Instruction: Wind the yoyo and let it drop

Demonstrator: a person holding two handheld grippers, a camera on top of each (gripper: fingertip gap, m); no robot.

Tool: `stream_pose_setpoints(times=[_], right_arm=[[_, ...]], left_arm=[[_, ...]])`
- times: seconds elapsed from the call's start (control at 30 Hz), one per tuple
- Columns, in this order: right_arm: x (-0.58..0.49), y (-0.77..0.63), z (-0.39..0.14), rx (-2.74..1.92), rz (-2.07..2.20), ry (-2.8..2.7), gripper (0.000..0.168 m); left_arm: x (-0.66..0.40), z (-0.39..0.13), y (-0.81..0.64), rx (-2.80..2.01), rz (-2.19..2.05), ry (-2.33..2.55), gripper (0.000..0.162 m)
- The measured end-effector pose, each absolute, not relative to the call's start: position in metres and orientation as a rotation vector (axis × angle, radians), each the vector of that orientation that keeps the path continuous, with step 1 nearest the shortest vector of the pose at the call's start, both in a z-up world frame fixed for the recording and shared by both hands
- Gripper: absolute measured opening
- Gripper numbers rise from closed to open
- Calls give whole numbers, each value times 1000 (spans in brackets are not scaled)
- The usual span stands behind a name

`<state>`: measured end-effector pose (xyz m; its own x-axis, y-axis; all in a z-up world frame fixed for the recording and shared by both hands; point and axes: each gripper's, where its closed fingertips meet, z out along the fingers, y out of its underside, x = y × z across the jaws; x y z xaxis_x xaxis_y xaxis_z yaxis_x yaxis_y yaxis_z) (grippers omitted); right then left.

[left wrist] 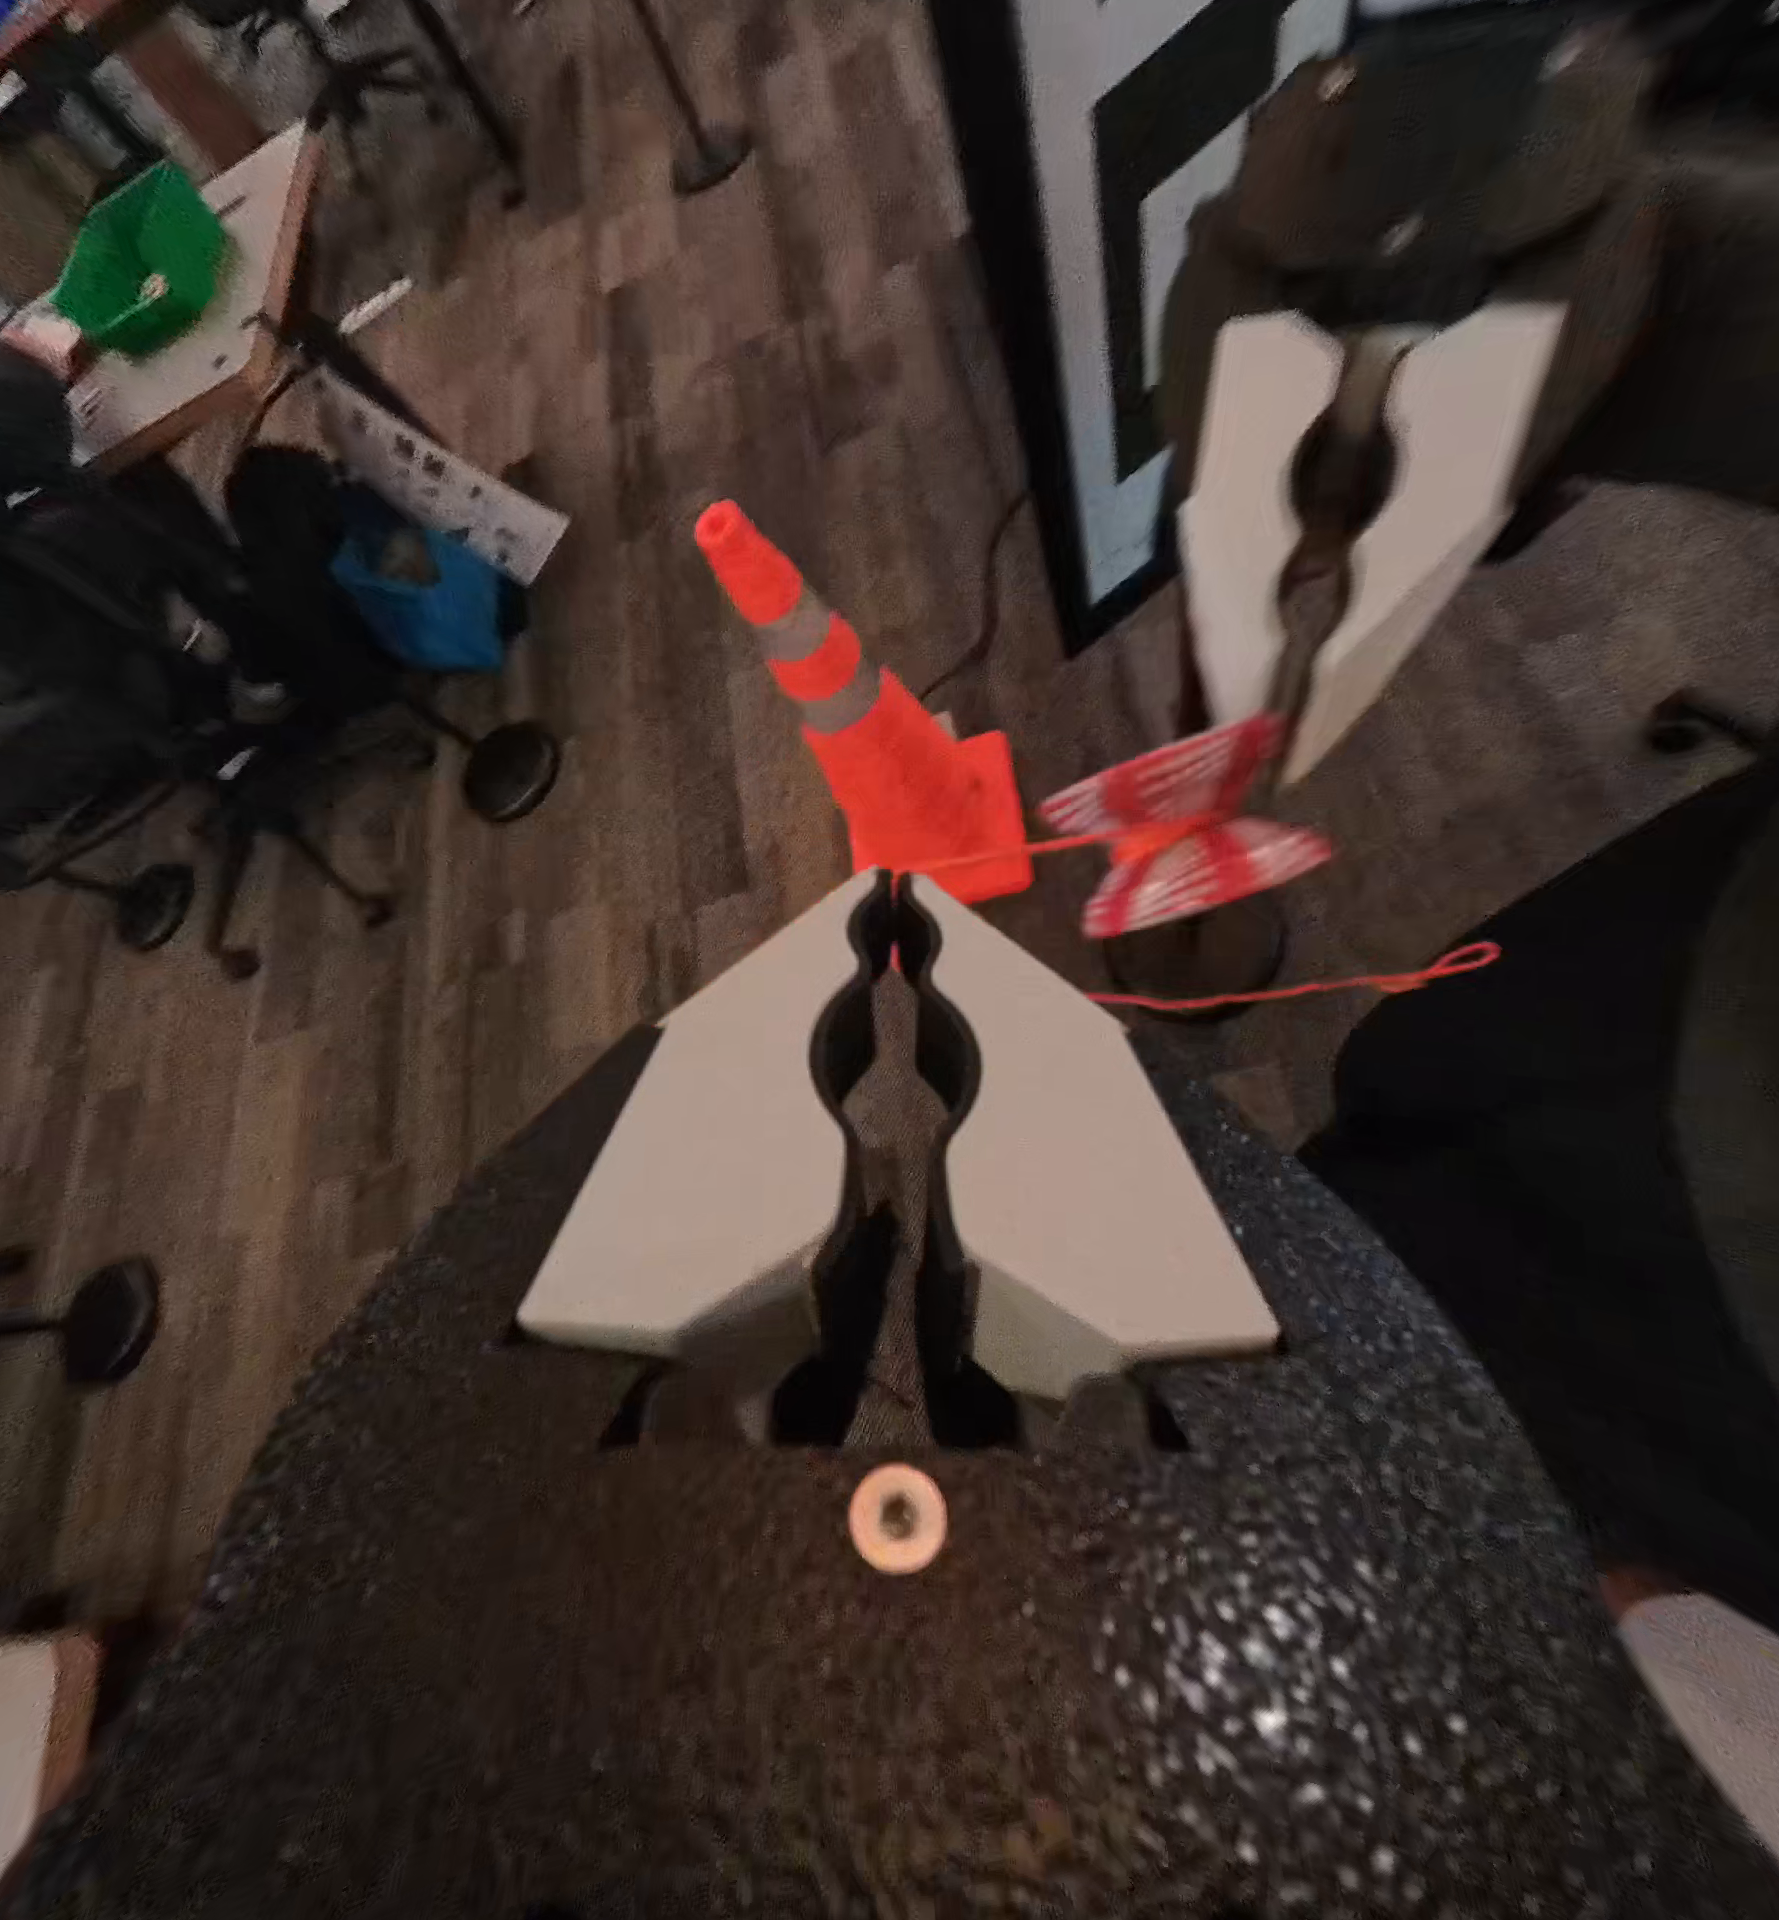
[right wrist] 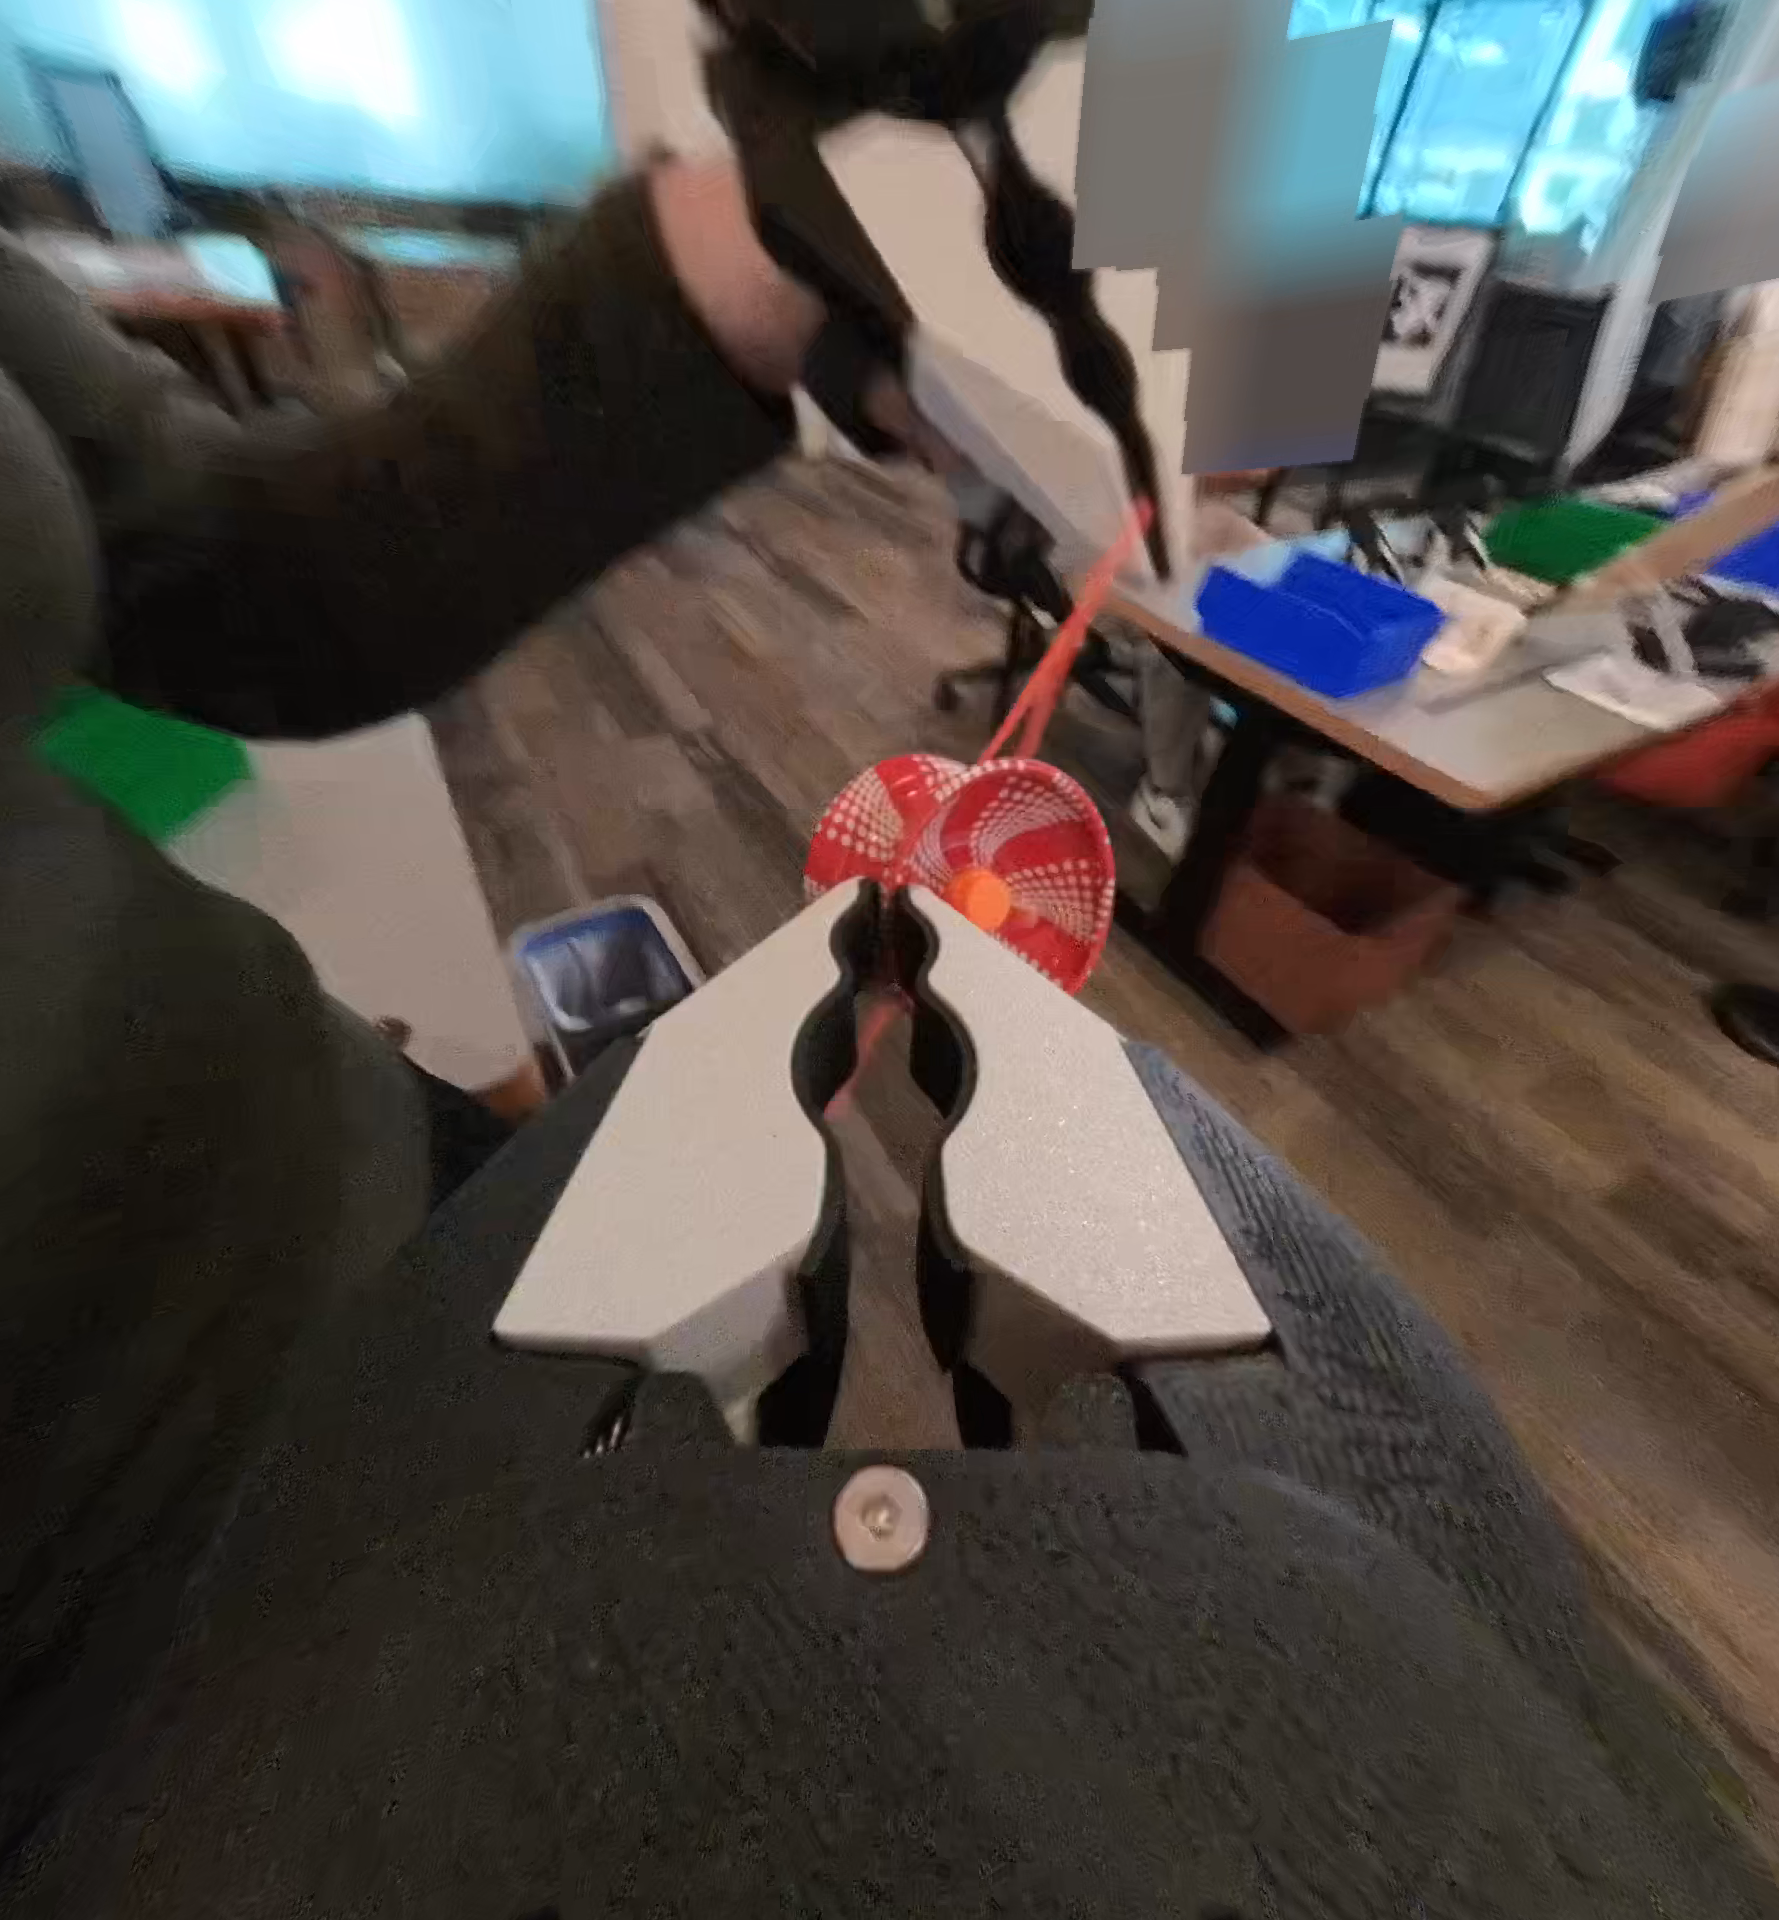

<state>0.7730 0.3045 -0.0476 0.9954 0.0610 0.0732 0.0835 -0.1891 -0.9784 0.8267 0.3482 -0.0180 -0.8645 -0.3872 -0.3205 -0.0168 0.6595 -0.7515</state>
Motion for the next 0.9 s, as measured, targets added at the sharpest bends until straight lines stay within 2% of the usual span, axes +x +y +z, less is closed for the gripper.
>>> stream_pose_setpoints(times=[0.1, 0.23, 0.3, 0.47, 0.67, 0.77, 0.9], right_arm=[[758, 303, 1, -1473, 104, -134, 0], [781, 293, 38, -1254, 20, -3, 1], [808, 286, 37, -1258, -86, 130, 1], [849, 288, -34, -1702, -505, 205, 1], [804, 312, -81, -1959, -256, -49, 2], [762, 318, -47, -1734, 46, -161, 1], [752, 309, 12, -1422, 140, -171, 0]], left_arm=[[833, -45, 349, -357, -1038, 2490, 0], [817, -98, 332, -357, -986, 2655, 0], [794, -110, 312, -293, -1092, 2742, 0], [756, -71, 292, -123, -1451, 2721, 0], [806, -20, 339, -198, -1168, 2413, 0], [831, -28, 371, -297, -947, 2373, 0], [824, -57, 357, -319, -1075, 2483, 0]])
